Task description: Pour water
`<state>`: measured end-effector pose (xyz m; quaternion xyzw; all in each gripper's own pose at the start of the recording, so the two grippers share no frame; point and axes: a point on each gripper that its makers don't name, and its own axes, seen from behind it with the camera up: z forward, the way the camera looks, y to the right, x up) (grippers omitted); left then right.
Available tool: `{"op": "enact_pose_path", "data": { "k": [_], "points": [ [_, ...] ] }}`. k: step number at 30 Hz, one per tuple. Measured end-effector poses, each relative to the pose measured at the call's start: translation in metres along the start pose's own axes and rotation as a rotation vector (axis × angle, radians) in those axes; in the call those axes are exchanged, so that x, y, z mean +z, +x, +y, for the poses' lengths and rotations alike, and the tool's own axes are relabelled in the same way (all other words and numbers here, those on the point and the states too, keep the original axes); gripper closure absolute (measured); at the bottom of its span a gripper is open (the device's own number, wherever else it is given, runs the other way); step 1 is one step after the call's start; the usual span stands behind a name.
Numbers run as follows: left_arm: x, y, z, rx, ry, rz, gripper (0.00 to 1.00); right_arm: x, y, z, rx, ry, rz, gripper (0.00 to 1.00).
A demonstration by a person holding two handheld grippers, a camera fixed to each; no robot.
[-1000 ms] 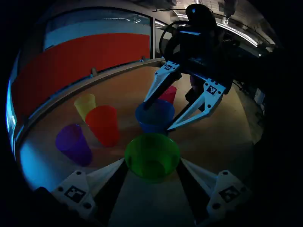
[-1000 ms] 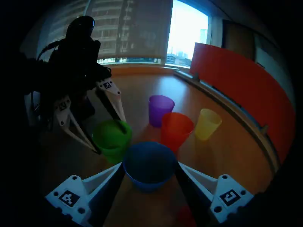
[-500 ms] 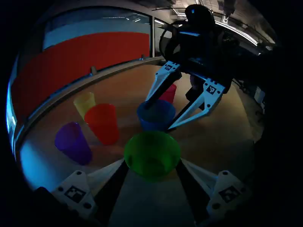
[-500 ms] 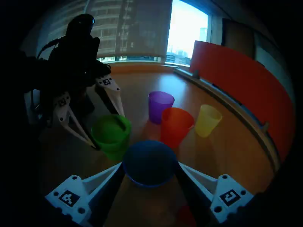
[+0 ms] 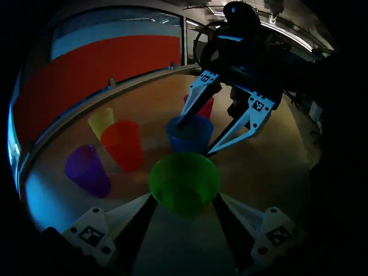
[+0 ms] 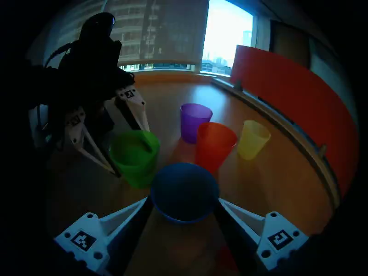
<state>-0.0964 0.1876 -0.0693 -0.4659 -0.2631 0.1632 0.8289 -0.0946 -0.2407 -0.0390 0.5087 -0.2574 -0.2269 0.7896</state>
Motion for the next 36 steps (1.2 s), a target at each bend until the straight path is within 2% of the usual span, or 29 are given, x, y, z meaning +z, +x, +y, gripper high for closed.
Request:
{"op": "enact_pose_path", "data": {
  "k": [15,36],
  "points": [
    [-0.008,0.001,0.0,0.015,0.009,-0.008,0.15,-0.008,-0.004,0.0,-0.005,-0.011,-0.004,0.03],
    [-0.031,-0.007,-0.003,0.036,0.059,-0.037,0.14,-0.038,-0.017,-0.01,-0.007,-0.036,-0.006,0.03]
  ]
}}
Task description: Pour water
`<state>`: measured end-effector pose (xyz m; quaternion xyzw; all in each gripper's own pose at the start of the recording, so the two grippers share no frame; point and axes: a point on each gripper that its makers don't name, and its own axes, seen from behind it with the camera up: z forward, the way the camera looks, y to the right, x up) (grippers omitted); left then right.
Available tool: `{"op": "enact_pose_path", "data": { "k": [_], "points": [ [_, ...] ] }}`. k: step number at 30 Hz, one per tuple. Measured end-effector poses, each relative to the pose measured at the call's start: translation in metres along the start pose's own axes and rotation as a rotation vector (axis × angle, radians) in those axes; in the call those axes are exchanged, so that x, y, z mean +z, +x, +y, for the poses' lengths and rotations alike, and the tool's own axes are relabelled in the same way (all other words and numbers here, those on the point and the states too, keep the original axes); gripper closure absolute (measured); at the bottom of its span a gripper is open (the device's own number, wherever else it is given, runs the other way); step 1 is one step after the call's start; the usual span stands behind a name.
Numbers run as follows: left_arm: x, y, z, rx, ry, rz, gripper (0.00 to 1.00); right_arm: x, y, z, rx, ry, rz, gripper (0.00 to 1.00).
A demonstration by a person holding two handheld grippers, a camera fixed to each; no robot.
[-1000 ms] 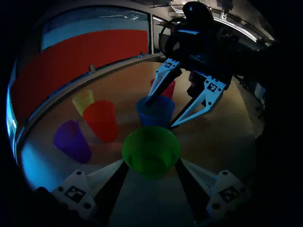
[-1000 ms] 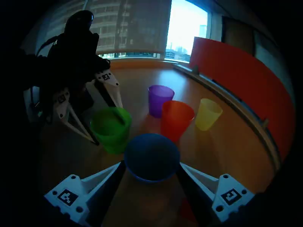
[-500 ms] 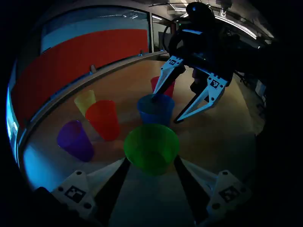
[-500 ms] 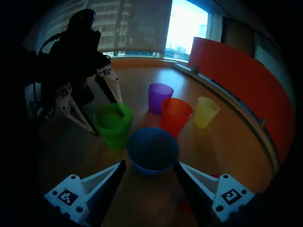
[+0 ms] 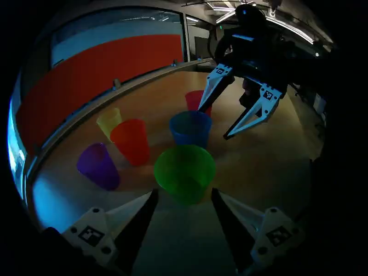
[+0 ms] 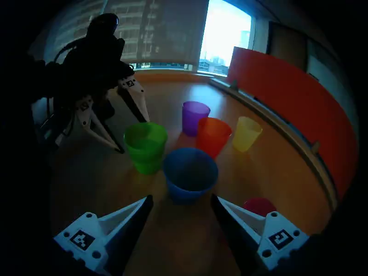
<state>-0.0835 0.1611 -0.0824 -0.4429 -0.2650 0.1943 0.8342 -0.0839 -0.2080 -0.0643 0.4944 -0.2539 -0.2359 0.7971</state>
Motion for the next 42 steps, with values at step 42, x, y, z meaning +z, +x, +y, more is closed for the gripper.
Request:
{"op": "enact_pose_path", "data": {
  "k": [42],
  "points": [
    [-0.071,0.012,-0.059,-0.179,0.314,0.162,0.13,-0.05,-0.006,-0.007,0.082,-0.101,0.028,0.03]
  ]
}}
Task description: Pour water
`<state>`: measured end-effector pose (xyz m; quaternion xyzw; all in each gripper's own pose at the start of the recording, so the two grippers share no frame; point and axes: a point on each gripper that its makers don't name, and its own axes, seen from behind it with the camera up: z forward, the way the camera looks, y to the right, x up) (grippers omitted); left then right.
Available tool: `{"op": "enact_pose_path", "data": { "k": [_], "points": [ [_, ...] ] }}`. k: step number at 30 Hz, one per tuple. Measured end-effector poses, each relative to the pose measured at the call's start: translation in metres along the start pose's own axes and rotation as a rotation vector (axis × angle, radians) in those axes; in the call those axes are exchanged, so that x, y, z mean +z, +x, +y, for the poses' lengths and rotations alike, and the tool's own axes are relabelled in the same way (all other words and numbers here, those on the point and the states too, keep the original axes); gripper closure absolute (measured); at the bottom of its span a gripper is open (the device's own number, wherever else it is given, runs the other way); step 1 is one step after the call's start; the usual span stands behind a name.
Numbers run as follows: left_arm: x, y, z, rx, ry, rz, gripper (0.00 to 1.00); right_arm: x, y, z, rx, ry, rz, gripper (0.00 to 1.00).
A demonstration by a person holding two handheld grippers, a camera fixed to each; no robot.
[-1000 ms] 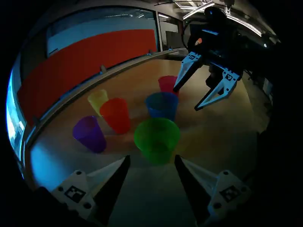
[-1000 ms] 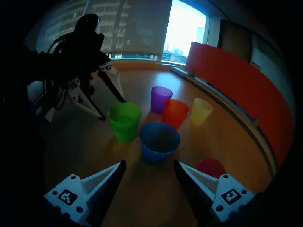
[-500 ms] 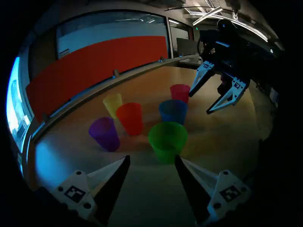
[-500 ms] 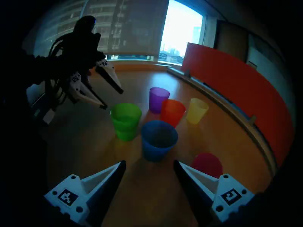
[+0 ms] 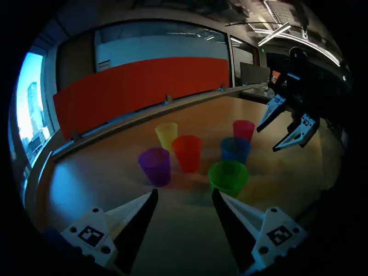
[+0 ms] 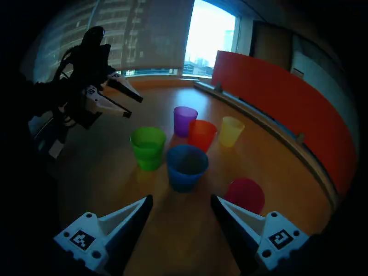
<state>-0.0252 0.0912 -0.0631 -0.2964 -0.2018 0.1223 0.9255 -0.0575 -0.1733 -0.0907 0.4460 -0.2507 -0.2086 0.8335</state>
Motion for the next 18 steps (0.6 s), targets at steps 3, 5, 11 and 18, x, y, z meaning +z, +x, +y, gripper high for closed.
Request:
{"op": "enact_pose_path", "data": {
  "k": [3,5,11,18],
  "points": [
    [-0.003,0.004,-0.007,-0.009,0.03,0.023,0.13,-0.002,0.0,0.002,0.023,-0.021,0.01,0.03],
    [-0.005,0.007,-0.011,-0.011,0.053,0.041,0.14,-0.004,0.001,0.005,0.041,-0.039,0.019,0.03],
    [-0.012,0.018,-0.029,-0.04,0.135,0.104,0.14,-0.013,0.003,0.017,0.105,-0.111,0.053,0.03],
    [-0.02,0.025,-0.037,-0.088,0.192,0.157,0.14,-0.025,0.001,0.032,0.174,-0.219,0.1,0.02]
  ]
}}
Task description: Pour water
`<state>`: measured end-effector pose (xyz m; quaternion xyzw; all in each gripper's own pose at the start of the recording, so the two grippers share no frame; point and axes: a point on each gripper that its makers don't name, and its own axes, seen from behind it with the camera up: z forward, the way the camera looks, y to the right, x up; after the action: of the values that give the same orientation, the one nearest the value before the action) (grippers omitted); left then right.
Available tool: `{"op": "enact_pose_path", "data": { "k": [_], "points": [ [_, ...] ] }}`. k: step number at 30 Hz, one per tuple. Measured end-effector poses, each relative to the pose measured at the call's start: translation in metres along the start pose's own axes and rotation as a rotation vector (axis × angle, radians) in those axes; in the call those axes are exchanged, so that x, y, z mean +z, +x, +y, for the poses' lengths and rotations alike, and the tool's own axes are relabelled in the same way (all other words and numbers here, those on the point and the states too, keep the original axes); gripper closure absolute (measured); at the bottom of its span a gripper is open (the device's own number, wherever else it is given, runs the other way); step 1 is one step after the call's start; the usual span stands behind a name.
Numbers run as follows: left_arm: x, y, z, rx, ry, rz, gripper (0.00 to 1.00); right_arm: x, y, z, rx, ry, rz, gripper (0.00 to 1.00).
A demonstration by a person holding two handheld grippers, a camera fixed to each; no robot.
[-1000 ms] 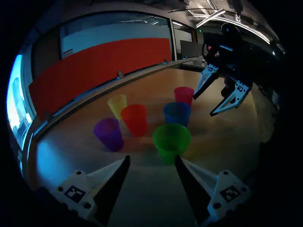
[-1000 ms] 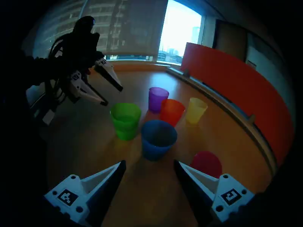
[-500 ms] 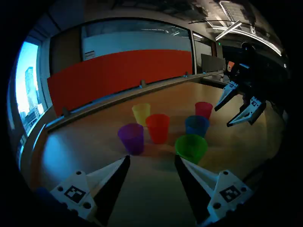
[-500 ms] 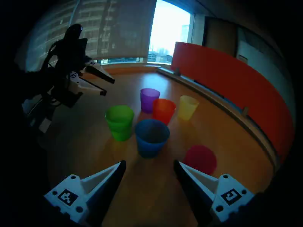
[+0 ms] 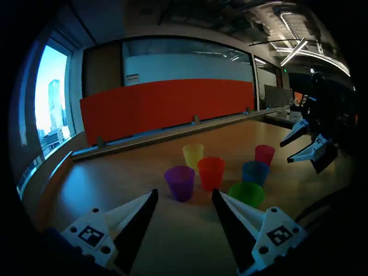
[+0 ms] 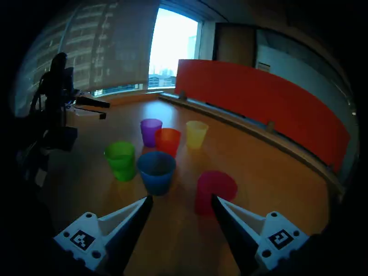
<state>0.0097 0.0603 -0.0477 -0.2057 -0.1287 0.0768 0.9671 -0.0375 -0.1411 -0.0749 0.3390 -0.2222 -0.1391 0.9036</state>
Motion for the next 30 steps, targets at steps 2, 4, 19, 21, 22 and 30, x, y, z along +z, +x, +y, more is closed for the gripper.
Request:
{"op": "enact_pose_path", "data": {
  "k": [2,4,19,21,22,30],
  "points": [
    [-0.002,0.002,-0.004,-0.01,0.021,0.012,0.13,-0.003,0.001,0.006,0.022,-0.03,0.015,0.03],
    [-0.003,0.003,-0.008,-0.022,0.04,0.022,0.14,-0.007,0.003,0.012,0.043,-0.06,0.031,0.03],
    [-0.008,0.002,-0.031,-0.104,0.165,0.07,0.13,-0.027,0.028,0.063,0.165,-0.287,0.159,0.03],
    [-0.008,0.002,-0.032,-0.112,0.172,0.074,0.13,-0.029,0.032,0.071,0.18,-0.319,0.178,0.03],
    [-0.009,0.001,-0.032,-0.118,0.175,0.076,0.13,-0.031,0.034,0.075,0.191,-0.337,0.189,0.03],
    [-0.012,0.006,-0.037,-0.141,0.208,0.105,0.13,-0.04,0.043,0.106,0.276,-0.451,0.25,0.03]
  ]
}}
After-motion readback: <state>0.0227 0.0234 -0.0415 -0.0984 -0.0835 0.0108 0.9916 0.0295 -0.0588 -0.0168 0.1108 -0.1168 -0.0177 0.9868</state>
